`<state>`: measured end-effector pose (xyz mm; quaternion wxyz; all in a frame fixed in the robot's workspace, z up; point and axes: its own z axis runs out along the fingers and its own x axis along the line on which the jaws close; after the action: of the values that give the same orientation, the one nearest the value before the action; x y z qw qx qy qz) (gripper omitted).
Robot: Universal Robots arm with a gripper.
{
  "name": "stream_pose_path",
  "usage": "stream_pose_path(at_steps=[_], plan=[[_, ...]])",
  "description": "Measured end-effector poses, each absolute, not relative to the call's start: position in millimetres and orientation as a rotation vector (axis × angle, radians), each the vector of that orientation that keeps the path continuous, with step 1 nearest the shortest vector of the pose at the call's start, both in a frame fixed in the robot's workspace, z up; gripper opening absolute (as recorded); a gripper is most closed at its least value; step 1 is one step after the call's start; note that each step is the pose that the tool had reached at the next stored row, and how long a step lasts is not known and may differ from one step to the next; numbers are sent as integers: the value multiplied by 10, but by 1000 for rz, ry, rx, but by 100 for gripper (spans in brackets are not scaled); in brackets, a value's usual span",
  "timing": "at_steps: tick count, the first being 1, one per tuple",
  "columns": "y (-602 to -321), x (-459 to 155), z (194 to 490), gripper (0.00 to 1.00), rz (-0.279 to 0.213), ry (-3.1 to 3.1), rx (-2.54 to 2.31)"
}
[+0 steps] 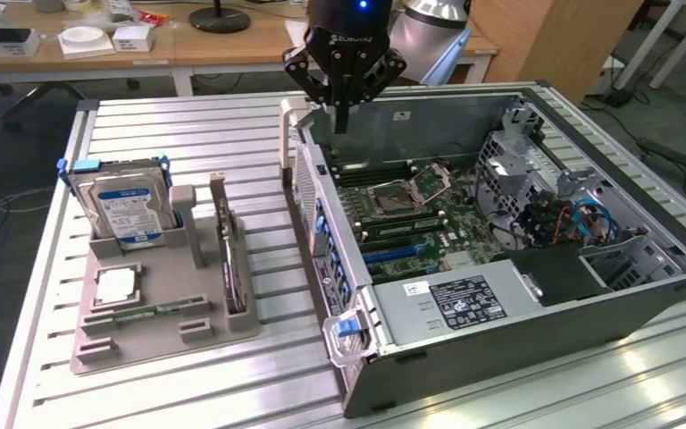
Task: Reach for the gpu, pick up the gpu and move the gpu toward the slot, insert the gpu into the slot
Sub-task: 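Reach for the gpu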
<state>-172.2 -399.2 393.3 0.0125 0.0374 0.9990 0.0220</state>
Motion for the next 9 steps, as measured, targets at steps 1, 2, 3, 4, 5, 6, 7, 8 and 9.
stream_pose_path(at_steps=[1,2,3,4,5,6,7,8,9], plan=[[-3992,-1732,3932,10,68,3114,117],[-3992,-1744,3933,10,68,3114,117],[-3992,-1756,3932,10,68,3114,117],[-3992,-1767,3932,10,68,3114,117],[-3992,-1777,3932,10,68,3114,117],[-3992,-1786,3932,10,68,3114,117],[-3992,-1795,3932,10,68,3114,117],[-3992,-1804,3932,10,68,3114,117],[-3992,-1813,3932,10,68,3114,117]])
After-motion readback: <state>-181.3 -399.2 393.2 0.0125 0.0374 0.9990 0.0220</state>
